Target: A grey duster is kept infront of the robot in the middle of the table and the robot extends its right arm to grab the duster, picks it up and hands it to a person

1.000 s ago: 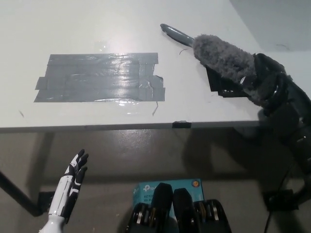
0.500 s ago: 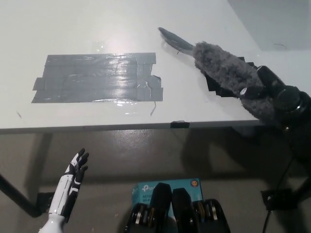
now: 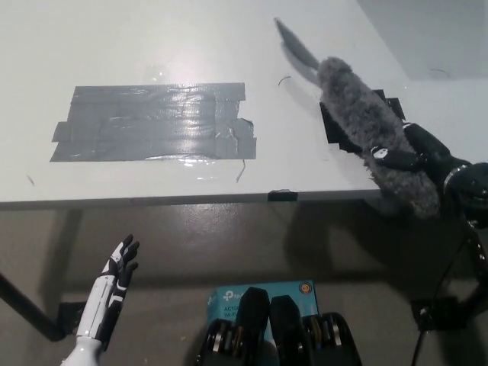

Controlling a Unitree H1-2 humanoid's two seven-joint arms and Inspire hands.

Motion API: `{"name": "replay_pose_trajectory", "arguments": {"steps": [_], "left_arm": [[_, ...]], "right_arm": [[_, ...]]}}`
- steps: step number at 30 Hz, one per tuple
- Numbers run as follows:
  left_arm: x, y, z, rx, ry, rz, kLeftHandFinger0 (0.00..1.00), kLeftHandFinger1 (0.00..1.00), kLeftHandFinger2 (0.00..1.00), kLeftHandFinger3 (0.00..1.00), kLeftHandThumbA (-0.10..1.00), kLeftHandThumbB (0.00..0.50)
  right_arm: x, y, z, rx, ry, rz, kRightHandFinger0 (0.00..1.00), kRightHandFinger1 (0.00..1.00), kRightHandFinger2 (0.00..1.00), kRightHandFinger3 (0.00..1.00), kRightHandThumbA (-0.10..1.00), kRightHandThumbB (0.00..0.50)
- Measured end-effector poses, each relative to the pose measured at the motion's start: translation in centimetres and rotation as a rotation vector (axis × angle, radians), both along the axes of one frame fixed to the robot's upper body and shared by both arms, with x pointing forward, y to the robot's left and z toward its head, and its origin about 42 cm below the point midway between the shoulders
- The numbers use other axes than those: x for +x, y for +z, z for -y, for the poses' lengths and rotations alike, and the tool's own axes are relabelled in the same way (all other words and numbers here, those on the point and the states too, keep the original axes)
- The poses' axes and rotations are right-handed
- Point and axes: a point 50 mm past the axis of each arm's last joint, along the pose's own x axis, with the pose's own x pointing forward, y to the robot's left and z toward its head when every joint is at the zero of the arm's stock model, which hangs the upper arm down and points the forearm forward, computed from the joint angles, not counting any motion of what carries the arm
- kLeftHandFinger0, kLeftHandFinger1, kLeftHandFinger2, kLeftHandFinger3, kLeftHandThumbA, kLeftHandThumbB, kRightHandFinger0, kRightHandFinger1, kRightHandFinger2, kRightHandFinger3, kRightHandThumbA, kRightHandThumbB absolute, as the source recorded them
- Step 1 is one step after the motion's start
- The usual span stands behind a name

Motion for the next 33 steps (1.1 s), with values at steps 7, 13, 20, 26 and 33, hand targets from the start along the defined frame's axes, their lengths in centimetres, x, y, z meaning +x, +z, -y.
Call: {"name": "replay_pose_trajectory", "arguments": {"steps": [7,13,20,26,33], "left_arm": [[0.0,-0.1,0.0,0.0,0.003,-0.008,0.95,1.0,1.0,1.0,0.99,0.315],[0.0,-0.1,0.0,0.001,0.004,-0.013,0.96,1.0,1.0,1.0,1.0,0.324],[0.0,-0.1,0.0,0.001,0.006,-0.016,0.95,1.0,1.0,1.0,0.99,0.314],[0.0,-0.2,-0.1,0.001,0.007,-0.019,0.98,1.0,1.0,1.0,1.0,0.322],[0.0,-0.2,-0.1,0.001,0.007,-0.019,0.97,1.0,1.0,1.0,1.0,0.314]], "right_arm": [[-2.3,-1.2,-1.0,0.143,0.04,0.006,0.0,0.37,0.87,1.0,-0.1,0.157],[-4.4,-2.3,-1.5,0.241,0.062,0.002,0.0,0.39,0.87,1.0,-0.1,0.157],[-8.1,-5.4,-3.5,0.412,0.085,-0.058,0.0,0.4,0.85,1.0,-0.1,0.196],[-10.9,-7.6,-5.2,0.548,0.098,-0.124,0.0,0.39,0.82,1.0,-0.1,0.197],[-14.0,-9.6,-7.5,0.725,0.106,-0.202,0.0,0.38,0.81,1.0,-0.1,0.203]]}}
